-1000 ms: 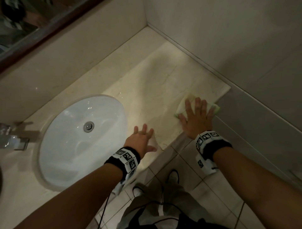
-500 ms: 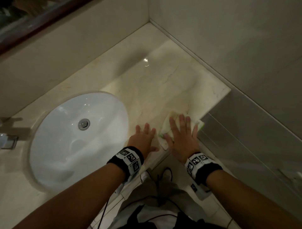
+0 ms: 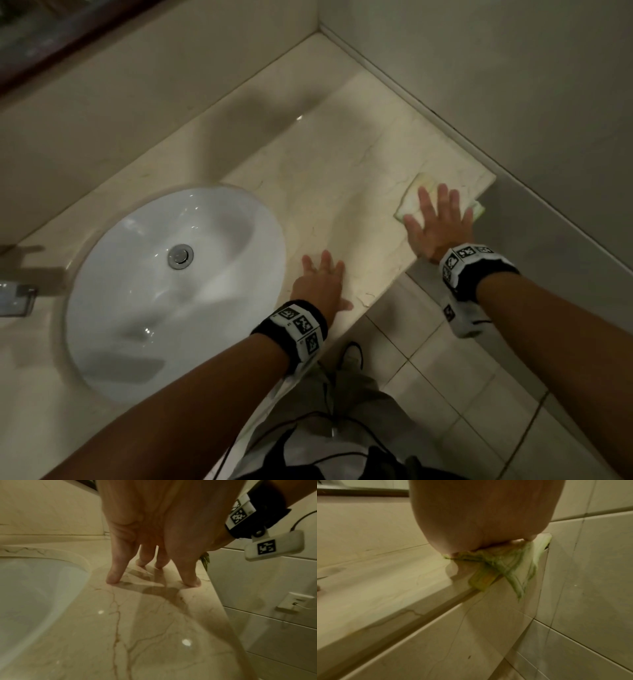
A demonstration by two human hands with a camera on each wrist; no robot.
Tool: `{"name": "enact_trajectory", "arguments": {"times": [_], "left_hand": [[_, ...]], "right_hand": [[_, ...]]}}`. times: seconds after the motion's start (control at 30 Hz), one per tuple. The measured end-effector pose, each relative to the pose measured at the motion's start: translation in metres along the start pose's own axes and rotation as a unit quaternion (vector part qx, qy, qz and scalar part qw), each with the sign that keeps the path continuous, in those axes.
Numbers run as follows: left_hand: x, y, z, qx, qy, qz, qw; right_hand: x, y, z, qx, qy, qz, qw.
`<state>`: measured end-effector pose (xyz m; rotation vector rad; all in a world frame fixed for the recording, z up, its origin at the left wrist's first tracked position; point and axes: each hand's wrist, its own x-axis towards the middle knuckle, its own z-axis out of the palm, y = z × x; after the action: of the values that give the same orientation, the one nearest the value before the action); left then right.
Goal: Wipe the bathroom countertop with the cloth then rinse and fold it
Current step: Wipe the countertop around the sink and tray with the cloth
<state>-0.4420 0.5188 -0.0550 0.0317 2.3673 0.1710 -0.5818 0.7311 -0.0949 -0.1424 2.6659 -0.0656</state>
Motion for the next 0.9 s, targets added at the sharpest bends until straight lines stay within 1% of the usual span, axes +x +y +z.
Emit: {"name": "enact_trajectory", "arguments": {"times": [0.1,0.17,0.33,0.43,0.6,0.7,0.77,0.9], "left_hand": [[0.002,0.0,0.001,0.016,0.003,0.004,1.0],[0.004,-0.001,0.001,0.024,0.001,0.006,1.0],[0.005,-0.001,0.001,0.027,-0.001,0.005,1.0],[0.005,0.001,-0.002,0.033,-0.008,0.006,0.999],[0.002,0.0,-0.001,0.04,-0.004,0.008,0.999],[0.0,0.001,0.0,0.041,-0.005,0.008,0.999],[-0.001,0.002,-0.001,0.043,-0.007,0.006,0.999],[-0.003,0.003,-0.003,0.05,-0.006,0.0,0.999]], "right_hand": [[-0.01,-0.014,0.006,0.025,0.008,0.031,0.999],[-0.022,-0.025,0.014,0.031,0.009,0.032,0.999],[-0.066,-0.045,0.031,-0.012,-0.006,-0.038,0.999],[-0.071,-0.045,0.031,-0.017,-0.022,-0.05,0.998],[-0.063,-0.032,0.038,-0.028,-0.002,-0.081,0.996],[-0.052,-0.019,0.033,-0.025,0.01,-0.104,0.994],[-0.033,-0.007,0.023,-0.023,0.008,-0.099,0.995],[0.013,0.022,-0.002,-0.022,0.013,-0.06,0.998]]}}
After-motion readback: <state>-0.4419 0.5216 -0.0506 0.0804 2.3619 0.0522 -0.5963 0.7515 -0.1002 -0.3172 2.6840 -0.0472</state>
